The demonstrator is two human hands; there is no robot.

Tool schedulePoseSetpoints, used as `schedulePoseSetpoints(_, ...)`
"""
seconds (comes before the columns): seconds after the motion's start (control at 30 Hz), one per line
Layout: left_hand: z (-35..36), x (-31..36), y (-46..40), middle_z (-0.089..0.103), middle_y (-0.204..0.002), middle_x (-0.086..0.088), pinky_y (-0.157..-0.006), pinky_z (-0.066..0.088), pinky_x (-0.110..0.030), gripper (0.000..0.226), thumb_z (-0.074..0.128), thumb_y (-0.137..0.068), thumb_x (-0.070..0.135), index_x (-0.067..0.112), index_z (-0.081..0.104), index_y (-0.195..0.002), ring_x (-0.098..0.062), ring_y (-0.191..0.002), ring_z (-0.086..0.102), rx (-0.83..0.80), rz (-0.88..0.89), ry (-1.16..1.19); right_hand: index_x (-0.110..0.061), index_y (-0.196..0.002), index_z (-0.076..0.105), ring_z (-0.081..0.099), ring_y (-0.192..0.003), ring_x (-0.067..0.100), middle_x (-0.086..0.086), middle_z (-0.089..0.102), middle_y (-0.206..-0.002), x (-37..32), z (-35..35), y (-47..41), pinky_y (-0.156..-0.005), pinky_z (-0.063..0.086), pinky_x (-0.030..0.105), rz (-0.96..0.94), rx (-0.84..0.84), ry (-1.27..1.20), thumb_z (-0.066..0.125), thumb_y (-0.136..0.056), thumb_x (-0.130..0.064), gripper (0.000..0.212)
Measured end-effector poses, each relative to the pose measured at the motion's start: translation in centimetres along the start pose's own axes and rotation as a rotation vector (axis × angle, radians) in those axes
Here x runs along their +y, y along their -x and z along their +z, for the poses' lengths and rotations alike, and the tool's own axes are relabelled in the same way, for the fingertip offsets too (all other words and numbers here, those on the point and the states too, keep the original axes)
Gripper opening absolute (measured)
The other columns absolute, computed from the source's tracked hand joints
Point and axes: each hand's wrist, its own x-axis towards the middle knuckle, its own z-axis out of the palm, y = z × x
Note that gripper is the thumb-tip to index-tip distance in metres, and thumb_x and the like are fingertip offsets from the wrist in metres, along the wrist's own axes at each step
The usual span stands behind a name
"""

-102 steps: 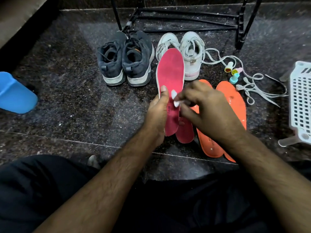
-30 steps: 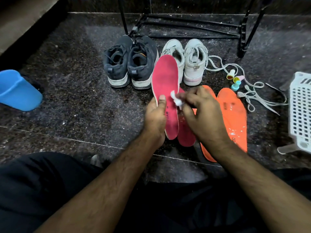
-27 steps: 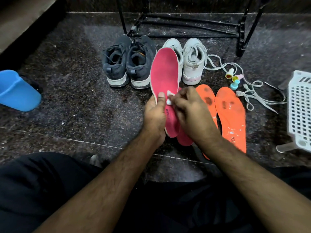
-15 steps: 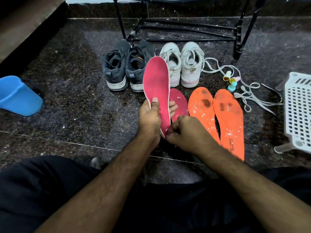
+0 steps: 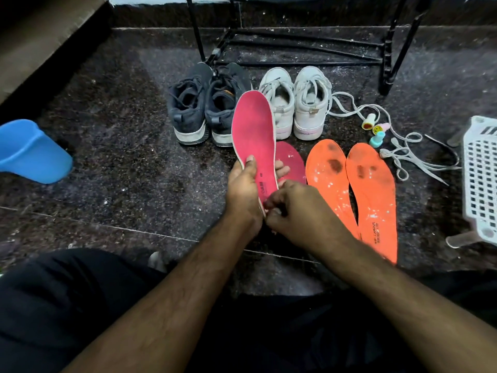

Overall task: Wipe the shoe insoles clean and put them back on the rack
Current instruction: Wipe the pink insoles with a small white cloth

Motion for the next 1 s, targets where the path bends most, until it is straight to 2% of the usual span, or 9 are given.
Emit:
schedulePoseSetpoints(0.07, 0.1, -0.1, -0.1, 0.071, -0.080, -0.017, -0.066, 0.060, -0.041, 0.017, 0.038, -0.109, 0.022, 0.012, 0.050, -0.114, -0.025, -0.067, 0.072, 0.006, 0.002, -0.034, -0.020, -0.082, 0.078, 0.063, -0.075, 0.021, 0.002, 0.066, -0.082, 0.3, -0.6, 0.3, -0.073, 0.047, 0.028, 0.045, -0.020, -0.017, 0.070, -0.076, -0.014, 0.011)
schedulePoseSetpoints(0.23, 0.6, -1.3, 0.3, 0.065, -0.105, -0.022, -0.088, 0.052, -0.044, 0.024, 0.044, -0.106, 0.013, 0.003, 0.055, -0.125, -0.030, -0.091, 0.063, -0.061, 0.064, -0.115, -0.014, -0.099, 0.077, 0.058, -0.079, 0.017, 0.003, 0.061, -0.087, 1.3, -2.8, -1.3, -0.073, 0.040, 0.023, -0.050, 0.304, -0.002, 0.071, -0.084, -0.015, 0.016)
schedulePoseSetpoints(0.4, 0.2, -1.0, -0.1, 0.070, -0.090, -0.019, -0.075, 0.060, -0.042, 0.022, 0.041, -0.108, 0.016, 0.004, 0.053, -0.121, -0.027, -0.075, 0.070, 0.001, 0.069, -0.077, -0.014, -0.090, 0.079, 0.065, -0.082, 0.030, 0.012, 0.067, -0.087, 1.3, -0.7, -1.3, -0.073, 0.042, 0.027, -0.024, 0.083, 0.048, 0.070, -0.074, -0.006, 0.021)
schedulePoseSetpoints(0.5, -0.1, -0.2, -0.5, 0.073, -0.085, -0.016, -0.073, 0.061, -0.041, 0.014, 0.038, -0.109, 0.019, 0.016, 0.051, -0.111, -0.026, -0.074, 0.074, -0.006, 0.056, -0.031, -0.017, -0.087, 0.079, 0.064, -0.077, 0.027, -0.002, 0.060, -0.070, 1.0, 0.1, -0.2, -0.065, 0.035, 0.023, 0.000, -0.143, 0.131, 0.066, -0.073, -0.010, 0.021)
schedulePoseSetpoints(0.57, -0.1, -0.3, -0.6, 0.072, -0.086, -0.016, -0.067, 0.061, -0.040, 0.013, 0.039, -0.109, 0.018, 0.014, 0.050, -0.115, -0.025, -0.071, 0.073, -0.019, 0.055, -0.030, -0.019, -0.083, 0.078, 0.061, -0.073, 0.023, -0.010, 0.050, -0.066, 1.0, -0.9, 0.0, -0.067, 0.043, 0.028, -0.018, -0.058, 0.065, 0.063, -0.071, -0.015, 0.019)
schedulePoseSetpoints(0.73, 0.4, -1.0, 0.1, 0.067, -0.103, -0.020, -0.074, 0.059, -0.037, 0.031, 0.045, -0.106, 0.015, 0.001, 0.049, -0.134, -0.024, -0.077, 0.069, -0.079, 0.014, 0.003, -0.010, -0.093, 0.072, 0.055, -0.080, 0.020, 0.009, 0.057, -0.089, 1.0, -3.2, -1.4, -0.070, 0.037, 0.027, -0.055, 0.315, 0.030, 0.063, -0.080, -0.015, 0.016)
schedulePoseSetpoints(0.83, 0.5, -1.3, 0.5, 0.066, -0.097, -0.018, -0.077, 0.058, -0.036, 0.034, 0.044, -0.107, 0.018, -0.001, 0.049, -0.134, -0.024, -0.078, 0.067, -0.083, -0.025, 0.027, -0.005, -0.094, 0.072, 0.059, -0.079, 0.029, 0.015, 0.056, -0.092, 1.1, -1.5, -2.0, -0.070, 0.045, 0.032, -0.087, 0.200, 0.091, 0.051, -0.086, -0.026, 0.030)
schedulePoseSetpoints(0.9, 0.4, -1.3, 0.3, 0.068, -0.091, -0.016, -0.076, 0.058, -0.038, 0.032, 0.044, -0.107, 0.019, -0.001, 0.051, -0.130, -0.024, -0.074, 0.068, -0.051, -0.015, 0.014, -0.006, -0.087, 0.073, 0.061, -0.071, 0.034, 0.017, 0.057, -0.089, 1.0, -0.5, -1.8, -0.063, 0.048, 0.034, -0.113, 0.138, 0.133, 0.055, -0.082, -0.017, 0.022)
schedulePoseSetpoints(1.0, 0.1, -0.6, -0.1, 0.071, -0.086, -0.015, -0.066, 0.061, -0.039, 0.027, 0.051, -0.105, 0.024, 0.001, 0.056, -0.116, -0.021, -0.065, 0.071, 0.015, -0.007, -0.005, -0.011, -0.094, 0.076, 0.062, -0.086, 0.037, 0.020, 0.060, -0.104, 0.7, -0.2, -0.6, -0.074, 0.046, 0.035, -0.059, -0.071, 0.199, 0.064, -0.080, -0.007, 0.020)
